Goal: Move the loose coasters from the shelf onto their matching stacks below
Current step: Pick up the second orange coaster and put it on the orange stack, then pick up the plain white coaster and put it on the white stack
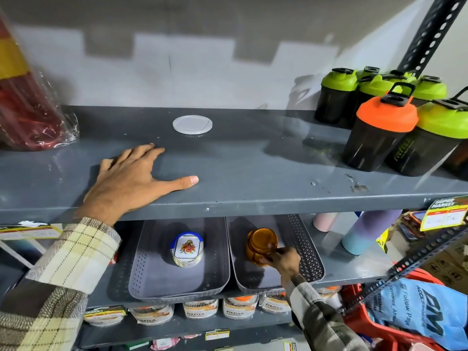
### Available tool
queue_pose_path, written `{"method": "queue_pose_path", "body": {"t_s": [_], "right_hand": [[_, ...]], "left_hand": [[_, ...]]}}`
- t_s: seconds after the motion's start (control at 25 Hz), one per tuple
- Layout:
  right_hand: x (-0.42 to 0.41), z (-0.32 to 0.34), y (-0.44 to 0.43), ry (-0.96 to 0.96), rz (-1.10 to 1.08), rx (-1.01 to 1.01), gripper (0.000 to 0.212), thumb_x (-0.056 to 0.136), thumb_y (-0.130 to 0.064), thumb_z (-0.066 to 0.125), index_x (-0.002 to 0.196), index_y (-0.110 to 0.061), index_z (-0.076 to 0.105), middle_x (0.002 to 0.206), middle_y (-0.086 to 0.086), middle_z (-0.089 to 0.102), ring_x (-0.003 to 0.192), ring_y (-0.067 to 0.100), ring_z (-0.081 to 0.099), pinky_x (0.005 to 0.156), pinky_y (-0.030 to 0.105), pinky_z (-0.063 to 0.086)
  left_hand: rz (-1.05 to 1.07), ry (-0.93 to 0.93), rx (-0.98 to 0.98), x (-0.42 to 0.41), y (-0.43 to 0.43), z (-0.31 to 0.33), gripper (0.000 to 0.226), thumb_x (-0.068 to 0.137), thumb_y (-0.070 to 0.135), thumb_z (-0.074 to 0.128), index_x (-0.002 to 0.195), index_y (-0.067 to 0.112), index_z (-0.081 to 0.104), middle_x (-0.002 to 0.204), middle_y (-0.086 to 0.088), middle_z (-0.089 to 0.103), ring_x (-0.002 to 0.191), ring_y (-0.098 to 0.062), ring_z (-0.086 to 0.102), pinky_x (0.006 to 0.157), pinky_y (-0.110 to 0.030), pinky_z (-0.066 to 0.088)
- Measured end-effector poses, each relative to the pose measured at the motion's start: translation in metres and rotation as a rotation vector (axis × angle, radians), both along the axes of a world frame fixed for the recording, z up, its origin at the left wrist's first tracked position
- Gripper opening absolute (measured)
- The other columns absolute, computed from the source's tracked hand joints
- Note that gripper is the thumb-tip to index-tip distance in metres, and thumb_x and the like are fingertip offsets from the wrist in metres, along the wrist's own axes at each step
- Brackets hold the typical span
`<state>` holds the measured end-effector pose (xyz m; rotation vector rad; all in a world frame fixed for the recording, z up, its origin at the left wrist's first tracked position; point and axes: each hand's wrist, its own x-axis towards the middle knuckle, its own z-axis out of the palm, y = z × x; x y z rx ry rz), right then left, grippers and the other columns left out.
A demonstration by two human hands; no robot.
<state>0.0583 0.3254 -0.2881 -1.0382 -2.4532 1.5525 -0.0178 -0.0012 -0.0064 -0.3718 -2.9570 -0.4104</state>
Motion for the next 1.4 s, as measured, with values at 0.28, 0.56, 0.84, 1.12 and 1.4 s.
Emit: {"method": "queue_pose_path", "body": {"t_s": [0.28,0.56,0.84,1.12,1.4], "right_hand": [[0.002,-0.006,-0.003,0.013,-0.033,-0.247,0.041,0.078,-0.036,0.083,0.070,0.002,0.071,0.072,0.020,0.077,0.068,0.035,0.078,0.074,0.052,0.064],[0.034,0.085,-0.037,0.235,0.168,0.055,0.047,0.096,-0.035,0.065,0.063,-0.002,0.067,0.043,0.006,0.066,0.040,0.021,0.069,0.042,0.030,0.058],[0.104,0.224,-0.087,0.632,0.388,0.133,0.035,0.090,-0.042,0.066,0.066,-0.018,0.070,0.053,0.001,0.071,0.043,0.015,0.067,0.048,0.028,0.057],[0.082,0.313,-0.108,0.906,0.413,0.211,0.026,0.088,-0.042,0.069,0.077,-0.019,0.070,0.055,0.002,0.072,0.042,0.015,0.067,0.046,0.033,0.057],[-0.035,0.337,-0.115,0.759,0.542,0.517,0.027,0.085,-0.048,0.074,0.100,-0.029,0.064,0.069,-0.010,0.073,0.062,0.004,0.069,0.070,0.028,0.059]], "left_hand": [[-0.004,-0.004,0.000,0.000,0.000,0.000,0.132,0.044,0.110,0.025,0.153,0.036,0.034,0.164,0.014,0.024,0.150,-0.014,0.021,0.117,-0.046,0.018],[0.000,-0.006,0.000,0.002,0.000,0.000,0.131,0.045,0.110,0.025,0.153,0.037,0.033,0.164,0.015,0.024,0.151,-0.013,0.020,0.118,-0.046,0.018],[-0.004,-0.030,-0.015,0.006,0.001,0.001,0.134,0.045,0.110,0.021,0.157,0.035,0.025,0.167,0.015,0.016,0.153,-0.012,0.013,0.120,-0.046,0.014],[-0.014,-0.042,-0.035,0.010,0.002,0.004,0.137,0.044,0.109,0.018,0.159,0.033,0.021,0.168,0.013,0.011,0.154,-0.010,0.009,0.122,-0.043,0.010],[-0.017,-0.024,-0.031,0.006,0.001,0.003,0.135,0.048,0.109,0.021,0.159,0.031,0.022,0.168,0.011,0.012,0.154,-0.011,0.011,0.122,-0.042,0.010]]}}
